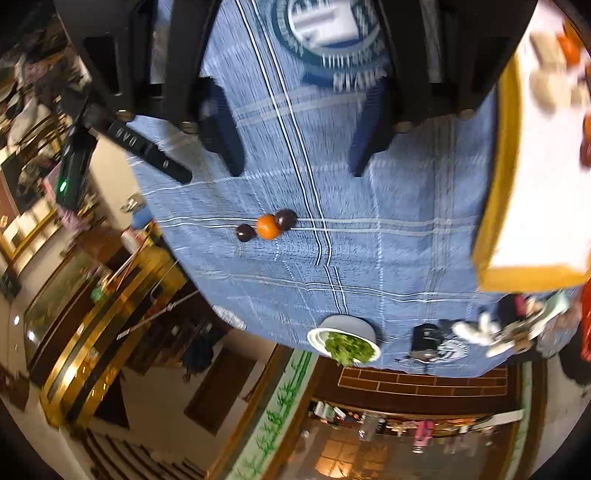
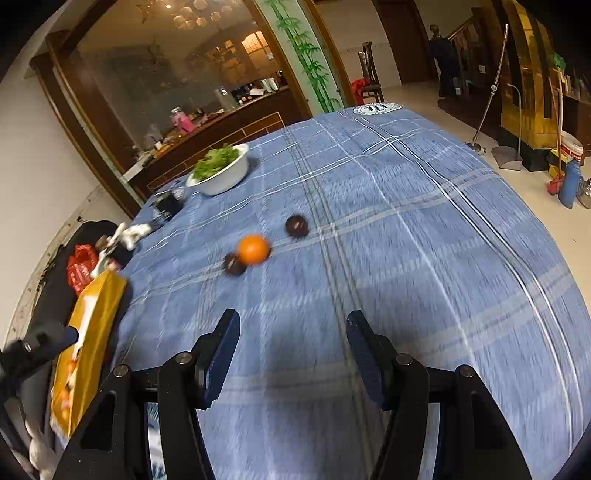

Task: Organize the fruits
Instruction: 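Grasp a dark plum with the left tool while the right tool grasps a mandarin, then carry the plum and mandarin over the tray and open both tools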

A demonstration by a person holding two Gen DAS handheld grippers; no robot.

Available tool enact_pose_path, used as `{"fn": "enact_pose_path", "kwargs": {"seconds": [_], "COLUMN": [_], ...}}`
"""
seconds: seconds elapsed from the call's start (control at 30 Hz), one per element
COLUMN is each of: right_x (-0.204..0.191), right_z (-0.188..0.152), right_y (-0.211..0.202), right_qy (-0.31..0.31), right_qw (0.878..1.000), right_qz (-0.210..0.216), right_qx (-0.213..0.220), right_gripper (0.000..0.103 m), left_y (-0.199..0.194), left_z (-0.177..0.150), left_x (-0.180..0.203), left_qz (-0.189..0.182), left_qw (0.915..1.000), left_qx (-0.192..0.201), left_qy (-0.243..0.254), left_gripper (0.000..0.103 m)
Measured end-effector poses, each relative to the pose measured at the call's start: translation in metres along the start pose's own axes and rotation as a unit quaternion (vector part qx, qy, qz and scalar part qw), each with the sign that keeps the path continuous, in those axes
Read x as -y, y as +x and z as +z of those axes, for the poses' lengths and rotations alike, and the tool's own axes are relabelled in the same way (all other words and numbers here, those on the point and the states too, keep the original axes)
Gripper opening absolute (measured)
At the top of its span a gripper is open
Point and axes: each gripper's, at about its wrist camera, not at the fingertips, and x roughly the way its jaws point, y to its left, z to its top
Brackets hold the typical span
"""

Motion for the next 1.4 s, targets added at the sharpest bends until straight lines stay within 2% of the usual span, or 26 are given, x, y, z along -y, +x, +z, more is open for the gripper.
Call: {"fn": "enact_pose_path", "kwargs": {"seconds": [0.07, 0.1, 0.2, 0.33, 0.57, 0.63, 0.77, 0.87, 1.0, 1.03, 1.1, 1.13, 1.3, 1.4], "right_x": [0.001, 0.001, -0.004, -0.018, -0.036, -0.038, -0.019, -0.005, 0.009, 0.011, 0.014, 0.015, 0.022, 0.026], "right_z": [0.013, 0.022, 0.039, 0.052, 0.055, 0.055, 0.056, 0.057, 0.047, 0.045, 0.039, 0.036, 0.022, 0.013], "right_y": [0.017, 0.031, 0.062, 0.096, 0.138, 0.139, 0.120, 0.098, 0.075, 0.072, 0.064, 0.059, 0.029, 0.010], "right_qy": [0.001, 0.006, 0.018, 0.021, 0.007, -0.004, 0.026, 0.041, 0.054, 0.057, 0.059, 0.058, 0.061, 0.065], "right_qw": [1.000, 0.999, 0.996, 0.994, 0.993, 0.994, 0.994, 0.995, 0.993, 0.993, 0.993, 0.993, 0.994, 0.994], "right_qz": [0.015, 0.033, 0.074, 0.089, 0.083, 0.071, 0.077, 0.081, 0.091, 0.091, 0.090, 0.089, 0.081, 0.081], "right_qx": [-0.012, -0.022, -0.044, -0.061, -0.083, -0.083, -0.067, -0.052, -0.050, -0.051, -0.047, -0.046, -0.034, -0.024], "right_gripper": [0.059, 0.053, 0.050, 0.050, 0.050, 0.036, 0.036, 0.036, 0.036, 0.036, 0.036, 0.036, 0.036, 0.036], "left_y": [0.031, 0.047, 0.082, 0.110, 0.132, 0.138, 0.152, 0.166, 0.183, 0.187, 0.188, 0.185, 0.167, 0.142], "left_z": [0.010, 0.013, 0.018, 0.021, 0.026, 0.027, 0.031, 0.035, 0.035, 0.031, 0.026, 0.025, 0.022, 0.018], "left_x": [0.007, 0.011, 0.020, 0.025, 0.019, 0.023, 0.038, 0.048, 0.062, 0.067, 0.071, 0.071, 0.057, 0.051], "left_qz": [0.006, 0.014, 0.027, 0.030, 0.036, 0.038, 0.044, 0.051, 0.050, 0.065, 0.092, 0.101, 0.088, 0.073], "left_qw": [0.9996, 0.9989, 0.9967, 0.9944, 0.9934, 0.9928, 0.9902, 0.9876, 0.9836, 0.9800, 0.9749, 0.9737, 0.9813, 0.9866], "left_qx": [-0.023, -0.035, -0.055, -0.071, -0.085, -0.085, -0.079, -0.074, -0.077, -0.083, -0.080, -0.073, -0.074, -0.064], "left_qy": [0.018, 0.028, 0.053, 0.073, 0.068, 0.076, 0.106, 0.128, 0.155, 0.169, 0.186, 0.191, 0.154, 0.131], "left_gripper": [0.032, 0.028, 0.028, 0.028, 0.028, 0.028, 0.032, 0.046, 0.047, 0.047, 0.028, 0.024, 0.023, 0.023]}}
